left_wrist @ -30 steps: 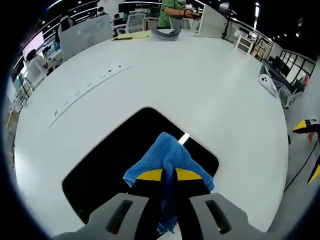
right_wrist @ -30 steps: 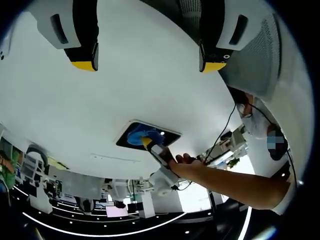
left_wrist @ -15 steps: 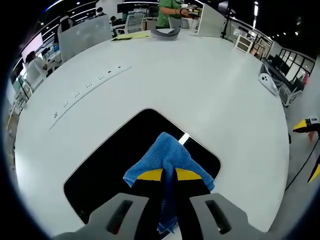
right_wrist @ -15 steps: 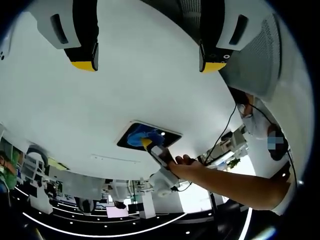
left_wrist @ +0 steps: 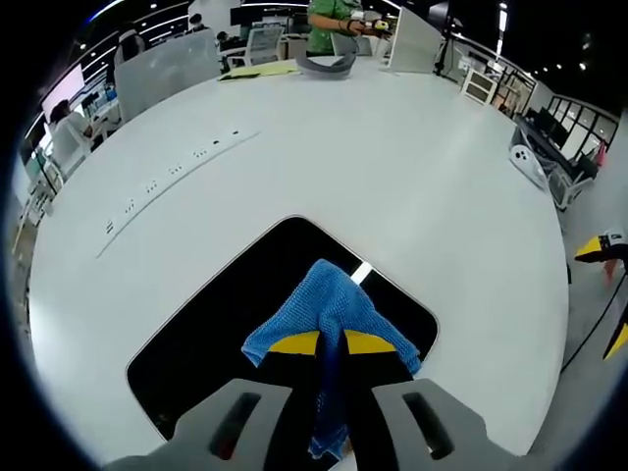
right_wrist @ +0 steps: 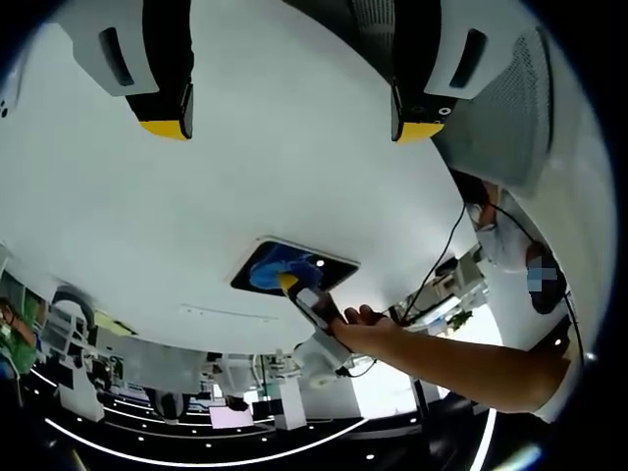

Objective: Wipe the mirror surface with the cleaning cloth until all visible marks leave the cleaned area.

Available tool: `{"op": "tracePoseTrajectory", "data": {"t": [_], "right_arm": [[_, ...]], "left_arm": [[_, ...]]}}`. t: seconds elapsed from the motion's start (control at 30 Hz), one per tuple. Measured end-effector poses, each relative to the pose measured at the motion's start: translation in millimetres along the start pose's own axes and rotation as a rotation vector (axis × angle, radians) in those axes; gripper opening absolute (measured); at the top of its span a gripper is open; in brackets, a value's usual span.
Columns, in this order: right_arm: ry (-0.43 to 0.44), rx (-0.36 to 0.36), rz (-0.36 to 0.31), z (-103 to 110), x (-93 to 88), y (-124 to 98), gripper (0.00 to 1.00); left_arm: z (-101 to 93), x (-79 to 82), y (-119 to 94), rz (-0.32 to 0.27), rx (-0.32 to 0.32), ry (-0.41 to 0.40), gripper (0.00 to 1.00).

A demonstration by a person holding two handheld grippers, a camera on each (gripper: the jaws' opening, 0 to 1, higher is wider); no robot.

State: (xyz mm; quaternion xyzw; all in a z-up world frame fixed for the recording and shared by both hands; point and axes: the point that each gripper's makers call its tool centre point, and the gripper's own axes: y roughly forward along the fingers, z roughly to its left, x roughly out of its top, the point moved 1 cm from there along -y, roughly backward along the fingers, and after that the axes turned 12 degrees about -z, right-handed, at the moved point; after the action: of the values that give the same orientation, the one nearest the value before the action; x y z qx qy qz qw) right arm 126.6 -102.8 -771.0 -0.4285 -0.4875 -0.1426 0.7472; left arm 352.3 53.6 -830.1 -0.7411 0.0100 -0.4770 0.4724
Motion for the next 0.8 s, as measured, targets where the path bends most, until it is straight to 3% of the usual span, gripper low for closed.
{"op": "tracePoseTrajectory", "data": {"t": [0.8], "right_arm": [[0.006,0.004,0.002,-3.6,1.3,7.5,0.82]], "left_arm": [[9.2,5.8,5.3,0.001,0.012,0.007,0.06]]}}
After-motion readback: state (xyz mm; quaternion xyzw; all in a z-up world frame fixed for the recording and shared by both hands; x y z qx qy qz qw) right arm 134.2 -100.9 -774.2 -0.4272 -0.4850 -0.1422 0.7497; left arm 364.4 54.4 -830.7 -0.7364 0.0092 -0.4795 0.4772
